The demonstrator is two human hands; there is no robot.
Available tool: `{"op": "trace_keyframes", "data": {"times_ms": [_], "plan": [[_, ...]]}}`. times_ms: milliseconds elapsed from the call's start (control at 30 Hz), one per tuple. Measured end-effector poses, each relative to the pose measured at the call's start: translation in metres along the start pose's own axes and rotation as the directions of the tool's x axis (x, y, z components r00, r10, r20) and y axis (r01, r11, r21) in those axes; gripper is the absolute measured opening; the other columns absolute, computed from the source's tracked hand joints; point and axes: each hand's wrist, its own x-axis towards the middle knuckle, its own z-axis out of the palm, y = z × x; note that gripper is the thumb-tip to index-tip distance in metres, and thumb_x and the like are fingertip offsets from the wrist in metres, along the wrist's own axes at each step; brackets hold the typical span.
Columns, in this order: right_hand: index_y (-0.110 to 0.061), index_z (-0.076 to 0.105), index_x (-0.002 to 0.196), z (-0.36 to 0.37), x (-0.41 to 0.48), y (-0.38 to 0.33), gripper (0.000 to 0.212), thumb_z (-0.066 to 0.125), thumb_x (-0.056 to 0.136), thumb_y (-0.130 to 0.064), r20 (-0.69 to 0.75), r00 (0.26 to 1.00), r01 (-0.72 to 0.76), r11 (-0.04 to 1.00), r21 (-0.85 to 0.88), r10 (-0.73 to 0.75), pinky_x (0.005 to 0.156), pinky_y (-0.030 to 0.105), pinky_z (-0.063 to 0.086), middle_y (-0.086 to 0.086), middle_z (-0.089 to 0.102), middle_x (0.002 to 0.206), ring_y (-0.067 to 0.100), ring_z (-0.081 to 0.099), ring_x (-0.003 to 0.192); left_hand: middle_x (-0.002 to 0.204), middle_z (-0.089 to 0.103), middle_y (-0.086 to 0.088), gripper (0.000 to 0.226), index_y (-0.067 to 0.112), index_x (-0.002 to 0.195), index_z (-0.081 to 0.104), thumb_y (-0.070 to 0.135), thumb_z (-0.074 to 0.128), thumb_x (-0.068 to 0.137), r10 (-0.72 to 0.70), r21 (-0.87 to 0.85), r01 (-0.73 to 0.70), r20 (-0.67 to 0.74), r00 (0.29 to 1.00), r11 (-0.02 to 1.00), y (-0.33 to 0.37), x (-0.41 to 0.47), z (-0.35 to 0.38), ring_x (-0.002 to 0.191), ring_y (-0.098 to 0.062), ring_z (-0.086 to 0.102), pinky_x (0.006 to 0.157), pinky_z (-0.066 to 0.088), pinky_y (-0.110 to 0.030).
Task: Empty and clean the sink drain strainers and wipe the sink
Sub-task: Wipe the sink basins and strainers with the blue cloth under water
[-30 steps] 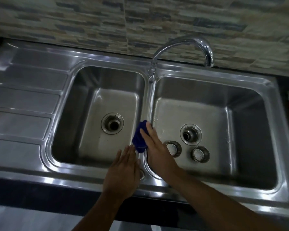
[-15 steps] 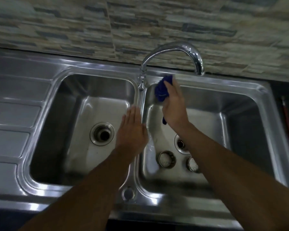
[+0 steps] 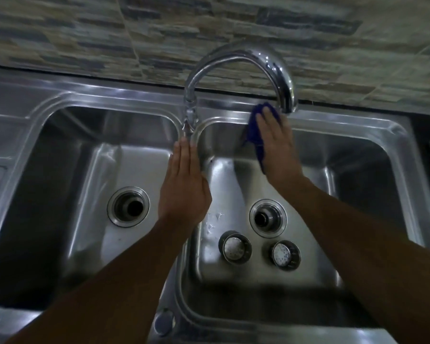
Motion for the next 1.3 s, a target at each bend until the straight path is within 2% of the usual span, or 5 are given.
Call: {"op": "trace_keyframes", "data": {"times_ms": [267, 667, 1067, 1200, 1300], "plan": [[-0.009, 0.010, 0.160, 0.001, -0.002, 0.018, 0.091, 0.058, 0.084, 0.007, -0.065, 0.853, -0.503, 0.849, 0.162, 0.518, 0.125, 0.052, 0.012, 0.010, 0.002, 0.169, 0.038, -0.002, 0.154, 0.166, -0.003, -0.019, 0.069, -0.001, 0.157, 0.002, 0.021, 0.033, 0.100, -0.005, 0.009, 0.005, 0.007, 1.000, 1.000, 0.005, -0.001, -0.005, 0.155, -0.028, -0.006, 0.126, 0.010, -0.041], [-0.010, 0.003, 0.160, 0.008, 0.015, -0.030, 0.083, 0.056, 0.096, -0.007, -0.004, 0.988, 0.154, 0.981, -0.119, -0.156, 0.121, 0.047, -0.009, 0.009, -0.004, 0.169, 0.039, -0.004, 0.154, 0.166, 0.001, -0.020, 0.077, 0.000, 0.158, 0.004, 0.023, 0.043, 0.096, 0.042, 0.049, -0.042, 0.004, 0.999, 0.998, 0.003, -0.007, -0.003, 0.155, -0.030, -0.002, 0.126, 0.012, -0.047], [-0.007, 0.011, 0.159, -0.035, -0.044, 0.168, 0.078, 0.057, 0.096, -0.014, -0.025, 0.875, -0.482, 0.875, 0.052, 0.483, 0.127, 0.049, 0.004, 0.013, 0.005, 0.168, 0.039, -0.002, 0.154, 0.162, 0.015, -0.028, 0.081, -0.006, 0.154, 0.019, 0.045, 0.040, 0.094, 0.129, 0.215, -0.133, 0.031, 0.991, 0.967, 0.010, -0.021, -0.001, 0.153, -0.038, 0.010, 0.125, 0.013, -0.048], [-0.003, 0.019, 0.157, -0.029, -0.019, 0.139, 0.073, 0.056, 0.096, -0.014, -0.068, 0.818, -0.553, 0.814, 0.175, 0.571, 0.126, 0.047, 0.007, 0.016, 0.011, 0.167, 0.040, 0.003, 0.154, 0.163, 0.014, -0.027, 0.084, -0.005, 0.154, 0.021, 0.047, 0.039, 0.091, 0.143, 0.217, -0.151, 0.051, 0.988, 0.964, 0.010, -0.019, -0.002, 0.154, -0.037, 0.009, 0.125, 0.014, -0.049], [-0.002, 0.014, 0.158, -0.012, -0.013, 0.086, 0.073, 0.050, 0.094, -0.006, -0.092, 0.912, -0.383, 0.910, 0.160, 0.400, 0.126, 0.047, 0.004, 0.021, 0.006, 0.166, 0.041, 0.003, 0.154, 0.164, 0.011, -0.024, 0.087, -0.003, 0.155, 0.017, 0.049, 0.037, 0.089, 0.125, 0.221, -0.137, 0.068, 0.990, 0.966, 0.009, -0.017, -0.001, 0.154, -0.034, 0.006, 0.125, 0.013, -0.048]]}}
